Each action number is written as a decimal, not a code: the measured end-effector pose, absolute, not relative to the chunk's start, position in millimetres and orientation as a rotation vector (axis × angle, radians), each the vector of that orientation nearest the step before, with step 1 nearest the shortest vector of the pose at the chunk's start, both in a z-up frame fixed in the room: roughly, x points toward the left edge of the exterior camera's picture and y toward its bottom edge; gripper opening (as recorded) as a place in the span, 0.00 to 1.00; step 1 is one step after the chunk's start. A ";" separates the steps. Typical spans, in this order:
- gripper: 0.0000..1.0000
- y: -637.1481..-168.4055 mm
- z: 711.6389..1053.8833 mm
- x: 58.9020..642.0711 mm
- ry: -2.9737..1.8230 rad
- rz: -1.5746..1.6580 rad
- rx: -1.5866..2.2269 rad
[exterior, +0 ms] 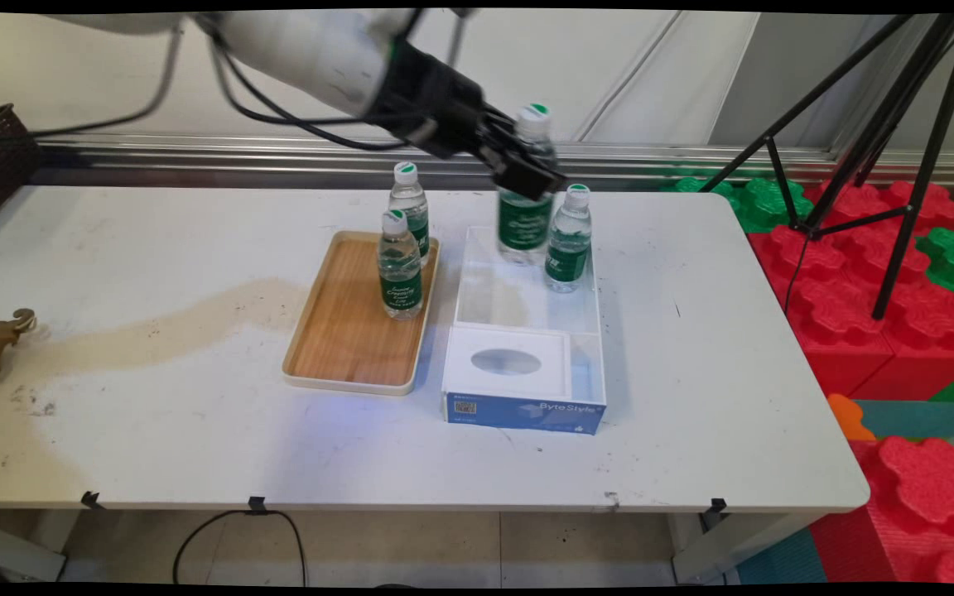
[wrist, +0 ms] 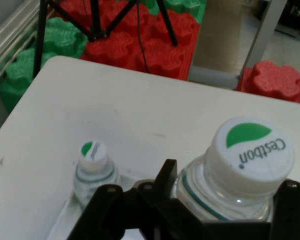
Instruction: Place the picked object on the tray
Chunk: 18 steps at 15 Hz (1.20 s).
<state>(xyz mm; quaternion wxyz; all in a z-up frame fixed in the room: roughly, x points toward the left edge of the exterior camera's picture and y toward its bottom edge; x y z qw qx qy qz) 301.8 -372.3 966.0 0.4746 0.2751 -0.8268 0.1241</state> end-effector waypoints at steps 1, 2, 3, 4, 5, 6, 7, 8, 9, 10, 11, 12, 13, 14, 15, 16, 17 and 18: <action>0.00 -365.0 971.8 311.6 -2.030 0.304 0.670; 0.00 -356.0 976.6 324.7 -2.043 0.302 0.660; 0.00 -348.9 978.2 335.0 -2.054 0.296 0.651; 0.00 -341.8 978.3 346.0 -2.063 0.289 0.642; 0.00 -334.6 976.3 358.9 -2.075 0.277 0.629; 0.00 -327.9 973.3 371.6 -2.086 0.264 0.615; 0.00 -322.7 969.9 382.0 -2.096 0.253 0.601; 0.00 -319.3 967.1 389.0 -2.103 0.247 0.591; 0.00 -314.7 963.0 398.7 -2.113 0.238 0.577; 0.00 -312.1 959.8 404.9 -2.120 0.235 0.566; 0.00 -308.7 954.5 413.5 -2.131 0.231 0.551; 0.00 -306.9 950.8 418.7 -2.137 0.231 0.542; 0.00 -304.4 944.7 426.1 -2.147 0.231 0.530; 0.00 -302.5 937.3 432.8 -2.158 0.232 0.516; 0.00 -301.3 929.7 438.2 -2.167 0.233 0.504; 0.00 -300.6 922.5 441.9 -2.175 0.234 0.497; 0.00 -300.6 912.6 444.9 -2.184 0.235 0.487; 0.00 -300.5 904.9 446.4 -2.190 0.233 0.481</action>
